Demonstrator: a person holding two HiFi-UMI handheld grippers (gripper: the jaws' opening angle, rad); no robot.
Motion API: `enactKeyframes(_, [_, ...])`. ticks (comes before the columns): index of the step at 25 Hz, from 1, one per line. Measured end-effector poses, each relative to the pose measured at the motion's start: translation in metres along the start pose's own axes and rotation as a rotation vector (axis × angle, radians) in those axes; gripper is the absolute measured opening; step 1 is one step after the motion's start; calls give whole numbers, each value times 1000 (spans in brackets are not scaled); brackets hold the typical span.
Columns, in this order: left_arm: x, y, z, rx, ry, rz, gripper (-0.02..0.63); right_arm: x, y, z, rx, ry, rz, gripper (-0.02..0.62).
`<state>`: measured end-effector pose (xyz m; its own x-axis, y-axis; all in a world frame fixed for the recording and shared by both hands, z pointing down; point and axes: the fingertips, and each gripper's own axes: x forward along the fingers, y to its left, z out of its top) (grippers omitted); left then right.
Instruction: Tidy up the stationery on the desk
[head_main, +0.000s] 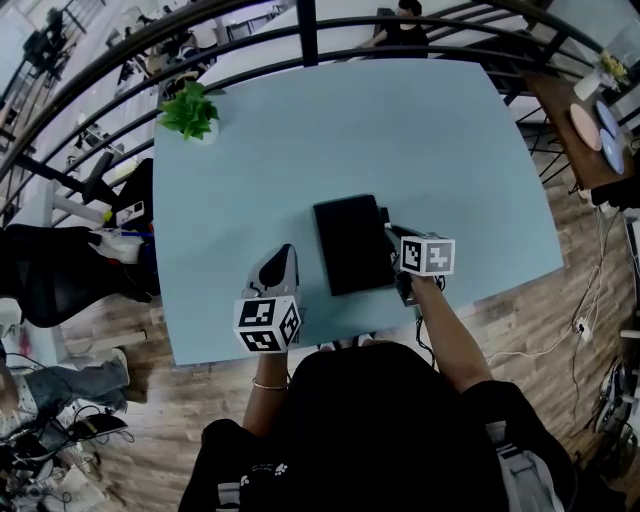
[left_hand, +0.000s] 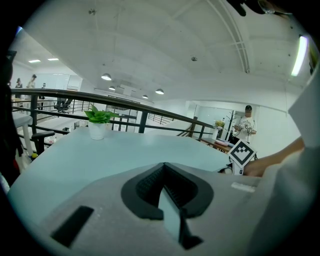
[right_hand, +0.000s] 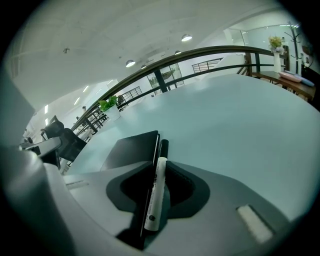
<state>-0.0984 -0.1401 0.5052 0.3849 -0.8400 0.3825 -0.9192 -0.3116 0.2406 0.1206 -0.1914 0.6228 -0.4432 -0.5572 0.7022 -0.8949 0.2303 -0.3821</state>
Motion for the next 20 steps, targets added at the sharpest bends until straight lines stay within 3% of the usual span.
enactKeyframes(14, [-2,5,3,4,-7,24,-5,-6,-6,13,-4,-58,23,63])
enactKeyframes(20, [-2,3,9,21,-10,20,-5,-20,-4,32,-1,-169,35,11])
